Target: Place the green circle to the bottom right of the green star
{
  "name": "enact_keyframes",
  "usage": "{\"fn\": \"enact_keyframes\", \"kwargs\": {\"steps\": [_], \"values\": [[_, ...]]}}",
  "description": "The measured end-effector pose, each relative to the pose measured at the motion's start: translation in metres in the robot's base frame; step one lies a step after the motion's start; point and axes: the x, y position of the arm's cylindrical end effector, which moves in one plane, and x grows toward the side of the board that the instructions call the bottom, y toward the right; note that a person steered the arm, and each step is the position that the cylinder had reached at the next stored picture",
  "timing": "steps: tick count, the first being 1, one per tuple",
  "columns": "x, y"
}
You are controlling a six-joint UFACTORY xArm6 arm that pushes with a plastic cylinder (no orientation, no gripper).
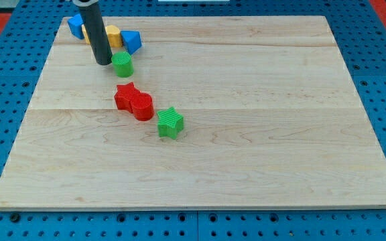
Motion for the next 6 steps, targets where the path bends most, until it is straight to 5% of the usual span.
{"fn": "enact_keyframes", "kwargs": {"steps": [3,6], "values": [[0.063,0.135],[0.067,0.162]]}}
